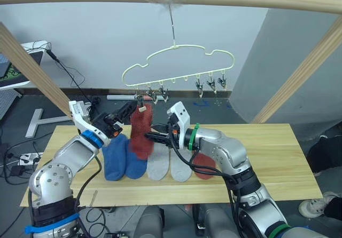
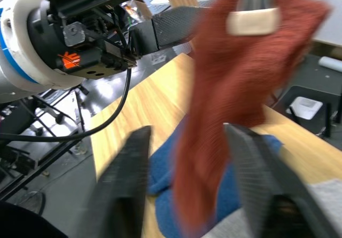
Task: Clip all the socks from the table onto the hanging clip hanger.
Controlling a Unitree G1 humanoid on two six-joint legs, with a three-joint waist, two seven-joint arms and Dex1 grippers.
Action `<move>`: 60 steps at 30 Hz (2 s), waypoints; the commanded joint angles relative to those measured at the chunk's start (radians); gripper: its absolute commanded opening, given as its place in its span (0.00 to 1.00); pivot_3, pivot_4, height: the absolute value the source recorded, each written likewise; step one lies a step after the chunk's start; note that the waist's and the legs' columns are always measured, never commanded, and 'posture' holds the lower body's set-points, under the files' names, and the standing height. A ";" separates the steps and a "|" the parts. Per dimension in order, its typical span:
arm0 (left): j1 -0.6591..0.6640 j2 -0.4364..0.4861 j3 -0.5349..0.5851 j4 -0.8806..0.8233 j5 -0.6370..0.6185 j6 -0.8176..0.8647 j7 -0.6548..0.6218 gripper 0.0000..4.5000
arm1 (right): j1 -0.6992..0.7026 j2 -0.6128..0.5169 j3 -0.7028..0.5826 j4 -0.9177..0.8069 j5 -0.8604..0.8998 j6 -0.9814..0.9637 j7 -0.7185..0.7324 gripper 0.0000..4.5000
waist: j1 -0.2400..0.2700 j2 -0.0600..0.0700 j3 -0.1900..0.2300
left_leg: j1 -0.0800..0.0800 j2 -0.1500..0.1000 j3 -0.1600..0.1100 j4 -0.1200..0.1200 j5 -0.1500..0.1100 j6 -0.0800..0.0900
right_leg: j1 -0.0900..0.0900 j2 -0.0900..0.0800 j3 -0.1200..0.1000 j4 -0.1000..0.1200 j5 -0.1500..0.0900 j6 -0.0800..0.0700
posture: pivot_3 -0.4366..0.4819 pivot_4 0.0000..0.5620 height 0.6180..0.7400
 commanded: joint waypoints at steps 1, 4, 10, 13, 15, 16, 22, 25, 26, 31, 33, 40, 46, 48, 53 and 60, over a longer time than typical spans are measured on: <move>0.009 0.019 -0.009 -0.060 -0.008 -0.003 -0.020 1.00 | -0.008 -0.006 -0.004 -0.021 0.016 -0.010 0.006 0.83 | 0.007 0.000 0.000 | 0.000 0.000 0.000 0.000 0.000 0.000 | 0.000 0.000 0.000 0.000 0.000 0.000 | 0.59 0.41 1.00; 0.021 0.030 -0.027 -0.080 0.012 -0.011 -0.028 1.00 | -0.003 -0.017 -0.004 -0.022 0.016 -0.015 0.006 0.99 | 0.013 0.000 0.000 | 0.000 0.000 0.000 0.000 0.000 0.000 | 0.000 0.000 0.000 -0.001 0.000 0.000 | 0.59 0.41 1.00; 0.083 0.096 -0.209 -0.232 0.268 -0.104 -0.078 1.00 | 0.054 -0.138 -0.023 -0.065 -0.021 -0.060 0.009 0.99 | 0.019 0.002 0.001 | -0.001 0.000 0.000 -0.001 0.000 0.000 | 0.000 0.000 0.000 -0.002 0.000 0.000 | 0.59 0.40 1.00; 0.055 0.064 -0.308 -0.228 0.434 -0.221 -0.072 0.96 | 0.079 -0.204 -0.073 -0.140 0.022 -0.084 0.043 1.00 | 0.026 0.003 0.003 | -0.002 -0.002 0.001 0.000 0.000 0.000 | 0.000 -0.002 0.000 -0.003 0.000 0.000 | 0.58 0.39 1.00; 0.035 0.039 -0.360 -0.221 0.516 -0.281 -0.074 0.86 | 0.089 -0.219 -0.120 -0.184 0.073 -0.066 0.052 1.00 | 0.027 0.004 0.003 | -0.002 -0.001 0.001 0.000 0.000 0.000 | 0.000 -0.001 0.001 -0.003 0.000 0.000 | 0.57 0.39 1.00; 0.025 0.018 -0.381 -0.216 0.554 -0.315 -0.071 0.79 | 0.095 -0.239 -0.130 -0.207 0.076 -0.087 0.066 1.00 | 0.027 0.004 0.003 | -0.002 -0.001 0.001 0.000 0.000 0.000 | 0.000 -0.001 0.001 -0.003 0.000 0.001 | 0.57 0.38 1.00; -0.004 -0.066 -0.489 -0.150 0.765 -0.445 -0.038 0.46 | 0.127 -0.348 -0.177 -0.325 0.141 -0.105 0.138 1.00 | 0.018 0.004 0.004 | -0.001 -0.001 0.003 -0.001 0.000 0.000 | 0.000 0.000 0.002 -0.003 0.000 0.000 | 0.54 0.37 1.00; -0.015 -0.117 -0.495 -0.086 0.825 -0.507 -0.025 0.46 | 0.117 -0.360 -0.188 -0.344 0.164 -0.099 0.128 1.00 | 0.015 0.004 0.004 | -0.001 -0.001 0.003 0.000 0.000 0.000 | 0.000 0.000 0.002 -0.003 0.000 0.001 | 0.52 0.36 1.00; -0.019 -0.127 -0.503 -0.062 0.852 -0.529 -0.026 0.46 | 0.111 -0.358 -0.192 -0.349 0.172 -0.096 0.123 1.00 | 0.015 0.004 0.004 | -0.002 -0.001 0.004 0.000 0.000 0.000 | 0.000 0.000 0.002 -0.003 0.000 0.000 | 0.52 0.36 1.00; -0.080 -0.184 -0.489 0.079 0.954 -0.626 0.017 0.46 | 0.075 -0.341 -0.215 -0.383 0.222 -0.080 0.090 1.00 | 0.016 0.004 0.003 | -0.002 -0.001 0.005 0.001 0.000 0.000 | 0.000 0.000 0.001 -0.001 0.000 0.000 | 0.50 0.34 1.00; -0.099 -0.195 -0.483 0.124 0.977 -0.658 0.013 0.46 | 0.062 -0.342 -0.217 -0.390 0.235 -0.078 0.084 1.00 | 0.015 0.004 0.003 | -0.002 -0.001 0.005 0.002 0.000 0.000 | 0.000 0.000 0.001 -0.001 0.000 0.000 | 0.50 0.34 1.00; -0.159 -0.240 -0.468 0.265 1.014 -0.748 0.012 0.46 | 0.037 -0.347 -0.212 -0.386 0.231 -0.089 0.074 1.00 | 0.015 0.003 0.003 | -0.003 -0.001 0.004 0.001 0.000 0.000 | 0.000 0.000 -0.003 -0.001 0.003 -0.004 | 0.49 0.33 1.00; -0.211 -0.271 -0.452 0.349 1.046 -0.803 0.032 0.46 | 0.023 -0.352 -0.217 -0.390 0.237 -0.085 0.062 1.00 | 0.014 0.003 0.003 | -0.004 -0.001 0.001 0.003 0.000 0.000 | 0.001 0.000 -0.009 0.001 0.003 -0.004 | 0.48 0.33 1.00; -0.227 -0.278 -0.448 0.372 1.055 -0.820 0.037 0.46 | 0.021 -0.354 -0.220 -0.392 0.241 -0.082 0.058 1.00 | 0.015 0.003 0.003 | -0.004 -0.001 0.001 0.003 0.000 0.000 | 0.001 0.000 -0.009 0.001 0.003 -0.004 | 0.47 0.33 1.00; -0.268 -0.291 -0.432 0.427 1.080 -0.860 0.062 0.46 | 0.016 -0.365 -0.218 -0.387 0.239 -0.087 0.052 1.00 | 0.015 0.003 0.003 | -0.004 -0.001 0.001 0.004 0.000 0.000 | 0.001 0.000 -0.010 0.002 0.003 -0.004 | 0.47 0.33 1.00; -0.317 -0.306 -0.421 0.483 1.085 -0.893 0.057 0.46 | 0.002 -0.377 -0.226 -0.380 0.255 -0.080 0.046 1.00 | 0.015 0.003 0.003 | -0.004 -0.001 0.001 0.006 0.000 0.000 | 0.002 -0.001 -0.011 0.003 0.003 -0.004 | 0.47 0.35 1.00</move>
